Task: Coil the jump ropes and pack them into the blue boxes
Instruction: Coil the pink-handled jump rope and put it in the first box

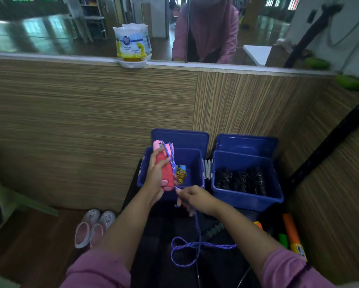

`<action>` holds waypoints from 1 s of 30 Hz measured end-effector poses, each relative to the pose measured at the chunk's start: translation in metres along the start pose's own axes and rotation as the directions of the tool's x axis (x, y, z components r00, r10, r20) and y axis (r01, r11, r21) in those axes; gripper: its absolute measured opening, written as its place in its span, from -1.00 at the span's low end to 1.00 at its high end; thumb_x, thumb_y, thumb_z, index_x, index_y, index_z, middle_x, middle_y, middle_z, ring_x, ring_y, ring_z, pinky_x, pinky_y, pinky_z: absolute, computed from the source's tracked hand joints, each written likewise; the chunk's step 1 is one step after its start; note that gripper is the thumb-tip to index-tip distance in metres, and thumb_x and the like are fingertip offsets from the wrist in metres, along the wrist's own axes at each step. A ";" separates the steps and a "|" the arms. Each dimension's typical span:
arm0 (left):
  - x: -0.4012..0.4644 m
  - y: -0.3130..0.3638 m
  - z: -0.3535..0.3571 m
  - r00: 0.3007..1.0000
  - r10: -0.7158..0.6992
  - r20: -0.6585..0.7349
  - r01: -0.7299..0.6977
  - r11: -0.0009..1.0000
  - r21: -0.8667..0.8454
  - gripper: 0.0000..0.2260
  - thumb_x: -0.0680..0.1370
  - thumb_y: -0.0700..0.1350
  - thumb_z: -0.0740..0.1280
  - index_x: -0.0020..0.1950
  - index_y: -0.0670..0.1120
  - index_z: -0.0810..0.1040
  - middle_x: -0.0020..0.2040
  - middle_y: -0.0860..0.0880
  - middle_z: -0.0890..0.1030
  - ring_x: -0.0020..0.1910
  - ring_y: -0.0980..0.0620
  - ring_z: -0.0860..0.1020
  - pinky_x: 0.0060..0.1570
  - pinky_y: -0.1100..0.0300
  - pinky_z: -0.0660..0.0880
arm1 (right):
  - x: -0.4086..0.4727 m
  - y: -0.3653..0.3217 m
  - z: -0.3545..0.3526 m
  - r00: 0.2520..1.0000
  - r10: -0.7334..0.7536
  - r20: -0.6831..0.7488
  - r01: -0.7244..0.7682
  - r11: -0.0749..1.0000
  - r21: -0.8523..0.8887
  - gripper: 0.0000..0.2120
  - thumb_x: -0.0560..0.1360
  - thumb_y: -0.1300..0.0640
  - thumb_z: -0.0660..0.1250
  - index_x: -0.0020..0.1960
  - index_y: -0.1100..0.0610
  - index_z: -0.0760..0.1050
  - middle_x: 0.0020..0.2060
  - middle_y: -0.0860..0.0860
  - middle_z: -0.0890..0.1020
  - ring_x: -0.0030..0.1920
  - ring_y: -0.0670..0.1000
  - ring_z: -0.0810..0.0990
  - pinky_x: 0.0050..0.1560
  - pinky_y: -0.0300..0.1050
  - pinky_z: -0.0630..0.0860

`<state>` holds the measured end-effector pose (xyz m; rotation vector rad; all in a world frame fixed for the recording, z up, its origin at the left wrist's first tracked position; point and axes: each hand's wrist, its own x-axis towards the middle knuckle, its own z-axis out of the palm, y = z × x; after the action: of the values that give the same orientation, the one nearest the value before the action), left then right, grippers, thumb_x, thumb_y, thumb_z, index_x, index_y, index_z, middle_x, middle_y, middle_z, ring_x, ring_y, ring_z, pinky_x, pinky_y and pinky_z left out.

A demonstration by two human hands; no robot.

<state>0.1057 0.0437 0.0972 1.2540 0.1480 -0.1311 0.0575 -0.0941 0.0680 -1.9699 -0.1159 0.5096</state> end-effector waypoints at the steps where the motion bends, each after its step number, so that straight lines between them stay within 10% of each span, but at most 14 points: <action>1: 0.000 0.001 -0.003 0.999 0.015 -0.038 -0.013 0.998 0.061 -0.72 0.58 -0.22 0.23 0.08 0.19 0.49 -0.14 -0.19 0.54 -0.49 -0.08 0.49 -0.56 0.20 0.47 | -0.002 -0.001 -0.003 1.000 0.008 0.007 -0.007 0.999 -0.033 -0.62 0.64 0.00 0.13 -0.28 0.12 0.48 -0.59 -0.06 0.39 -0.62 -0.11 0.34 -0.48 -0.23 0.34; 5: 0.003 -0.002 -0.018 0.985 0.155 -0.079 -0.111 0.910 0.400 -0.69 0.59 -0.20 0.25 0.08 0.26 0.46 -0.07 -0.17 0.57 -0.42 -0.06 0.47 -0.52 0.17 0.45 | -0.007 -0.010 -0.017 0.999 -0.038 0.011 0.040 0.959 -0.280 -0.75 0.57 -0.02 0.26 -0.17 0.08 0.59 -0.47 -0.12 0.47 -0.52 -0.23 0.39 -0.43 -0.36 0.30; 9: 0.010 -0.005 -0.049 0.952 0.286 0.110 -0.237 0.457 0.857 -0.71 0.58 -0.04 0.26 0.26 0.26 0.44 -0.06 -0.20 0.53 -0.16 -0.19 0.53 -0.09 0.09 0.47 | -0.018 -0.019 -0.031 0.993 -0.100 0.068 0.120 0.868 -0.482 -0.80 0.54 0.01 0.33 -0.04 0.12 0.64 -0.44 -0.18 0.48 -0.41 -0.27 0.45 -0.38 -0.42 0.29; 17: 0.004 -0.003 -0.077 0.881 0.072 0.468 -0.450 -0.180 0.875 -0.42 0.45 0.36 -0.20 0.39 0.36 0.31 0.06 -0.11 0.39 -0.10 -0.24 0.59 -0.05 0.03 0.51 | -0.031 -0.044 -0.062 0.984 -0.105 0.143 0.173 0.749 -0.640 -0.70 0.51 -0.10 0.33 -0.29 0.06 0.61 -0.44 -0.07 0.58 -0.38 -0.11 0.51 -0.29 -0.26 0.41; 21: 0.004 0.000 -0.099 0.853 0.051 0.520 -0.500 -0.206 0.841 -0.30 0.37 0.48 -0.39 0.40 0.45 0.19 0.11 -0.12 0.40 -0.13 -0.21 0.58 -0.04 0.02 0.53 | -0.040 -0.046 -0.084 0.989 -0.079 0.121 0.138 0.771 -0.622 -0.70 0.49 -0.14 0.34 -0.33 0.00 0.59 -0.44 -0.06 0.60 -0.40 -0.12 0.49 -0.25 -0.17 0.46; 25: -0.006 -0.004 -0.094 0.756 -0.091 0.648 -0.653 -0.181 0.736 -0.48 0.41 0.46 -0.40 0.37 0.47 -0.38 0.20 -0.17 0.42 -0.07 -0.21 0.56 -0.02 0.00 0.52 | -0.035 -0.052 -0.098 0.977 -0.213 0.023 0.168 0.693 -0.701 -0.72 0.51 -0.16 0.29 -0.29 -0.03 0.54 -0.38 -0.06 0.61 -0.33 -0.10 0.52 -0.19 -0.07 0.48; 30: -0.029 0.000 -0.071 0.509 -0.114 0.853 -0.860 -0.097 0.501 -0.35 0.57 0.32 0.00 0.53 0.07 -0.17 0.21 -0.15 0.52 0.07 -0.13 0.55 0.07 0.06 0.49 | -0.019 -0.050 -0.105 0.956 -0.293 -0.034 0.204 0.740 -0.640 -0.79 0.55 -0.15 0.23 -0.24 -0.15 0.46 -0.36 -0.07 0.56 -0.31 -0.09 0.52 -0.18 -0.07 0.48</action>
<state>0.0746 0.1117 0.0813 2.5353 -1.4458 -0.0839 0.0895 -0.1663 0.1556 -2.5919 -0.5228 0.1572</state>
